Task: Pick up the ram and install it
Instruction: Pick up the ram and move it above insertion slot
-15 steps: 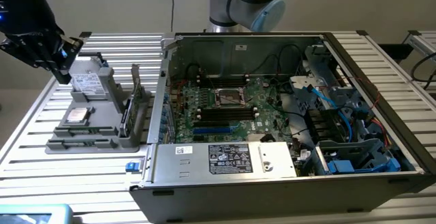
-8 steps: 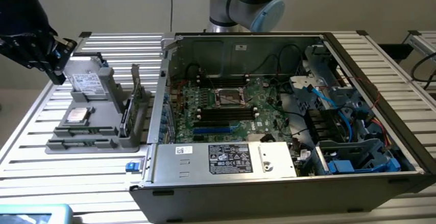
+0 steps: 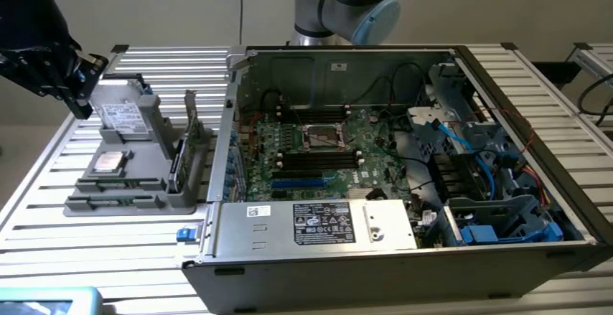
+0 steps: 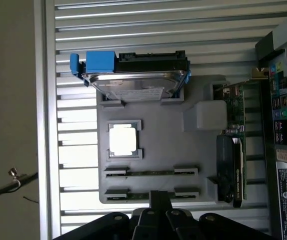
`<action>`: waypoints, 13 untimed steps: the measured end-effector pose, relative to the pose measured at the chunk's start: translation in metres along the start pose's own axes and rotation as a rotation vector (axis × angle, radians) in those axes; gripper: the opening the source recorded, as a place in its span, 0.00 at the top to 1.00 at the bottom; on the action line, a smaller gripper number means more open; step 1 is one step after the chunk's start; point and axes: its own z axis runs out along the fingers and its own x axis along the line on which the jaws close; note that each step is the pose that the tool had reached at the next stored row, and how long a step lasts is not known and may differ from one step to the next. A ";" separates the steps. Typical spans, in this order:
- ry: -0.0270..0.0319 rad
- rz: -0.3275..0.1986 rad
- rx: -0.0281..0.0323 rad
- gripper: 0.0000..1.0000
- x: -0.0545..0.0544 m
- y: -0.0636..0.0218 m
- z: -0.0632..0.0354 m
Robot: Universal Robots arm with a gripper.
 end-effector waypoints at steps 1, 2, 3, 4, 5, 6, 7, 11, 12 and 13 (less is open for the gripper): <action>0.0000 0.000 0.0000 0.89 0.000 0.0000 0.0000; 0.0000 0.000 0.0000 0.89 0.000 0.0000 0.0000; 0.0000 0.000 -0.0001 0.89 0.000 0.0000 0.0000; 0.0000 0.000 0.0000 0.89 0.000 0.0000 0.0000; 0.0001 0.000 0.0000 0.89 0.000 0.0000 0.0000; 0.0000 0.000 0.0000 0.89 0.000 0.0000 0.0000; 0.0000 -0.001 0.0000 0.89 0.000 0.0000 0.0000; 0.0008 -0.018 0.0004 0.89 0.000 0.0000 0.0000; 0.0015 -0.035 0.0007 0.89 0.000 0.0000 0.0001; 0.0023 -0.053 0.0012 0.89 0.000 0.0000 0.0001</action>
